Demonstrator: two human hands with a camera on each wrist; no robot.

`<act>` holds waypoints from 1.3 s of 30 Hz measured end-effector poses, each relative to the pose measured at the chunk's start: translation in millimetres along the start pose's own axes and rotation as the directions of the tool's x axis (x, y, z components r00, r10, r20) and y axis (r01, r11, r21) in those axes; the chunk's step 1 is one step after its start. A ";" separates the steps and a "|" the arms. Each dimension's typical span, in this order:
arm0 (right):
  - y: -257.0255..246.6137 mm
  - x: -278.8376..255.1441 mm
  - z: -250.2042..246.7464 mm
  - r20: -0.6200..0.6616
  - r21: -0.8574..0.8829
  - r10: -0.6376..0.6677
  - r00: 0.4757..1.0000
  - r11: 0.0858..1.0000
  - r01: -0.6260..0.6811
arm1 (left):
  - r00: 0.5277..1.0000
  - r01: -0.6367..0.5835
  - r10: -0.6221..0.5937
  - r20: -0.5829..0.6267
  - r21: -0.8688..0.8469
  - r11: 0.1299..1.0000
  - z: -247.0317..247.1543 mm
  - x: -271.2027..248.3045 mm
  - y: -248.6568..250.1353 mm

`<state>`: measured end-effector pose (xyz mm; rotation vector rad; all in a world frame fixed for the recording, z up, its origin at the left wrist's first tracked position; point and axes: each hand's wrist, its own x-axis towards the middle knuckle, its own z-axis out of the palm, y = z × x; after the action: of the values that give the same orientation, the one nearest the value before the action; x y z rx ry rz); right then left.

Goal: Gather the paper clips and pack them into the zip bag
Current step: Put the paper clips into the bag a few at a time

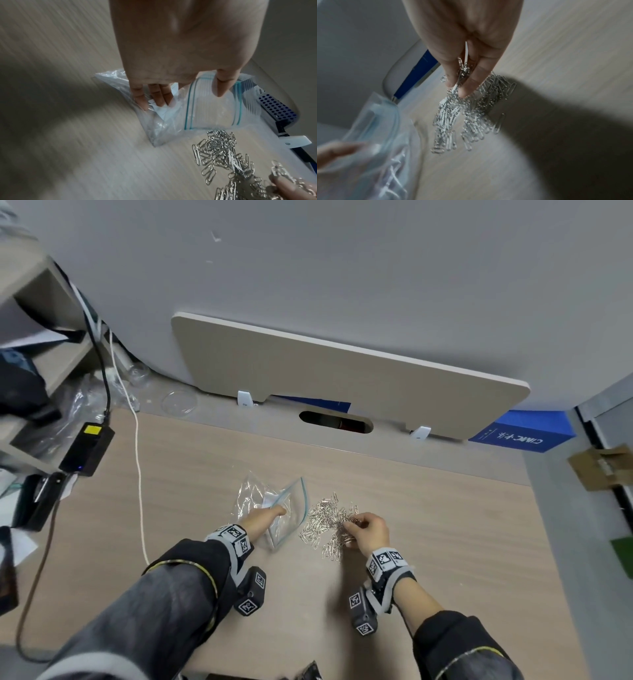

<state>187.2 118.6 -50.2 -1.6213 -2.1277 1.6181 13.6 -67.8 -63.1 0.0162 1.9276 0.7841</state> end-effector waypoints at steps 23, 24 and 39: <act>-98.4 -36.2 82.1 0.251 -0.263 -0.156 0.955 0.939 0.222 | 1.000 -0.010 0.011 0.008 -0.077 0.997 -5.7 -28.8 9.3; -97.3 -35.0 80.7 0.274 -0.277 -0.171 0.947 0.928 0.248 | 1.000 0.005 -0.004 0.008 -0.076 0.997 -5.5 -25.9 7.6; -33.0 -5.5 10.9 0.099 -0.731 -0.145 0.984 0.660 0.171 | 0.998 0.057 -0.057 -0.039 -0.010 0.998 1.6 0.0 5.2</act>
<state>160.8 109.6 -28.9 -1.4405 -3.0831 0.7226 13.2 -62.8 -60.8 -0.0597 1.9530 0.7597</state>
